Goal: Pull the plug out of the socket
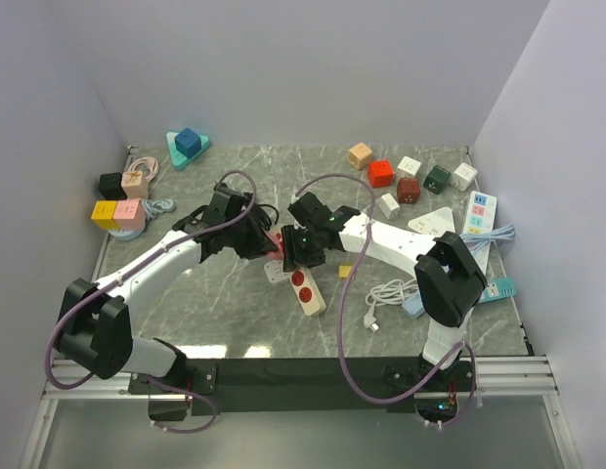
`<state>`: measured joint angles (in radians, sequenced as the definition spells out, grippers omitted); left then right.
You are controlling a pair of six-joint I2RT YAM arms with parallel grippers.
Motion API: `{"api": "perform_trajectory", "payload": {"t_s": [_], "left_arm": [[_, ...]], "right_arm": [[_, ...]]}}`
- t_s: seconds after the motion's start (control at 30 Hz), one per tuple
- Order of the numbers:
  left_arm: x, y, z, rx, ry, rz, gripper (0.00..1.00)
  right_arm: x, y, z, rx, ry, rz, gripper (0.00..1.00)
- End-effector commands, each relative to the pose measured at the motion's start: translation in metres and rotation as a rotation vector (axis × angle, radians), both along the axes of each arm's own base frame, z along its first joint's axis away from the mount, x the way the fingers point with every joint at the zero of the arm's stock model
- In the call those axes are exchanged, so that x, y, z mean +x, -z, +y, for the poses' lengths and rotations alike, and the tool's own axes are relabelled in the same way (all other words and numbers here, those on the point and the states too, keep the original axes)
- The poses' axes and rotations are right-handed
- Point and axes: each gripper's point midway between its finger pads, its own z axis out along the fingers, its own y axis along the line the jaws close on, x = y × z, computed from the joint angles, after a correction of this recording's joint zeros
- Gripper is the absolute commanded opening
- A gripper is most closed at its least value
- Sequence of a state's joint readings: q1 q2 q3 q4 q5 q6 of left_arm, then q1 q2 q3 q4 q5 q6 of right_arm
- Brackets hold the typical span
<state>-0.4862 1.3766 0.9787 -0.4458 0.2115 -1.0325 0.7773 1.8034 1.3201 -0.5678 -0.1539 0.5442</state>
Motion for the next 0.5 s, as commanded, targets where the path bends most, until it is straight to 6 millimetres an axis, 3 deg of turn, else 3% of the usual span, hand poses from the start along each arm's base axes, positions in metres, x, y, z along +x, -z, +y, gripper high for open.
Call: {"api": "perform_trajectory", "payload": {"t_s": [0.0, 0.17, 0.33, 0.47], "left_arm": [[0.0, -0.066, -0.012, -0.084, 0.069, -0.113, 0.01], [0.004, -0.096, -0.007, -0.068, 0.052, -0.168, 0.01], [-0.002, -0.088, -0.003, -0.056, 0.051, -0.151, 0.01], [-0.003, -0.077, 0.002, -0.065, 0.028, -0.176, 0.01]], "right_arm": [[0.023, 0.027, -0.08, -0.353, 0.161, -0.064, 0.0], [0.03, 0.017, -0.081, -0.362, 0.165, -0.096, 0.0], [0.032, 0.008, -0.073, -0.316, 0.166, -0.103, 0.0], [0.032, -0.009, -0.049, -0.133, 0.146, -0.089, 0.0]]}}
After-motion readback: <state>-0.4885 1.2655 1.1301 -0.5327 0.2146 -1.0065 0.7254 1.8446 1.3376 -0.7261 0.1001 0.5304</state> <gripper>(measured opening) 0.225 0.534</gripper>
